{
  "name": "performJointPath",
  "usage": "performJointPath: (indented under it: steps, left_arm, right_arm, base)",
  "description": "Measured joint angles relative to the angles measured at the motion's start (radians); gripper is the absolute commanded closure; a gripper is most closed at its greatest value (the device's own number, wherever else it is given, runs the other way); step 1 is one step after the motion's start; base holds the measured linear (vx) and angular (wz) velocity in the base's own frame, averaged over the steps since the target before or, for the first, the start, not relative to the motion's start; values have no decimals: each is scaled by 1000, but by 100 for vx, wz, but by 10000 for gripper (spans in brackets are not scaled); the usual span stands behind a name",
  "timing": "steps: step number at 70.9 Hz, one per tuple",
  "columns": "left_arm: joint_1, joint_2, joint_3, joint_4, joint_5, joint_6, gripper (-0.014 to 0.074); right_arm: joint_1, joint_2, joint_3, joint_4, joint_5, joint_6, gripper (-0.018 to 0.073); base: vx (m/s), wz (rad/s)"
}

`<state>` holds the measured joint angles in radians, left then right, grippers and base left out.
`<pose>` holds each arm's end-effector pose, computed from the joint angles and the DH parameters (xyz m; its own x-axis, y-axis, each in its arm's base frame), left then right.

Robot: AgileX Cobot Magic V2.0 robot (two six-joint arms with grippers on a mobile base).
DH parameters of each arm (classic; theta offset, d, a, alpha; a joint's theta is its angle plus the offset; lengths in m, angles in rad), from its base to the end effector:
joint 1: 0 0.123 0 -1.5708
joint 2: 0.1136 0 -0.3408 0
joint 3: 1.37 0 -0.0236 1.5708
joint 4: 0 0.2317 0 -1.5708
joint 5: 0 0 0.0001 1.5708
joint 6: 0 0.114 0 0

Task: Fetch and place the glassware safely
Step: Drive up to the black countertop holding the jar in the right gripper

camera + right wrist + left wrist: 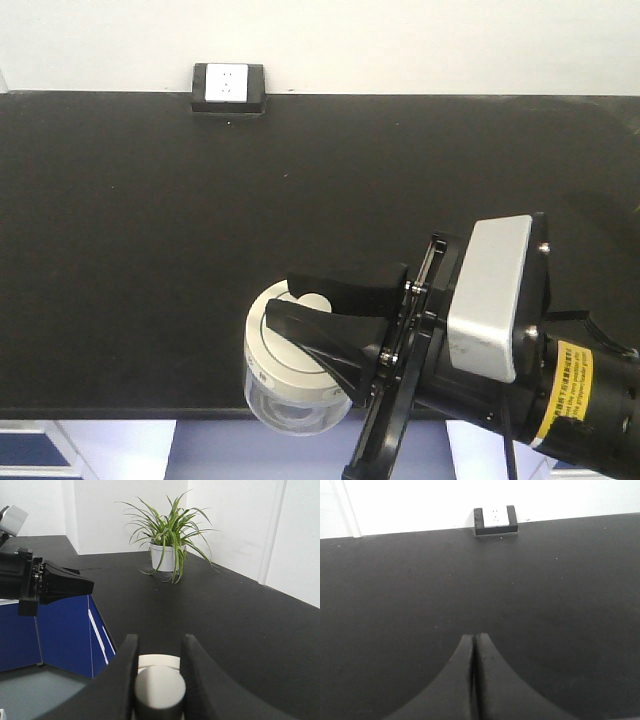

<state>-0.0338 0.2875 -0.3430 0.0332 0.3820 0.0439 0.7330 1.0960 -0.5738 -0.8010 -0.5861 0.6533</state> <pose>0.0230 0.0006 0.2853 -0.2344 0.0826 -0.9686 0.0394 0.9964 0.0754 0.1216 0.1703 0.3653 0.0499 -0.0250 -0.9984 -0.9079 0.4156 -0.0558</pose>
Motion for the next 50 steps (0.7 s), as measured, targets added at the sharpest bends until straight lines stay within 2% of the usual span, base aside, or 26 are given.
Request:
performJointPath:
  steps: [50]
  left_arm:
    - [0,0,0,0,0,0,603]
  right_arm:
    - [0,0,0,0,0,0,563]
  base:
    - [11,-3]
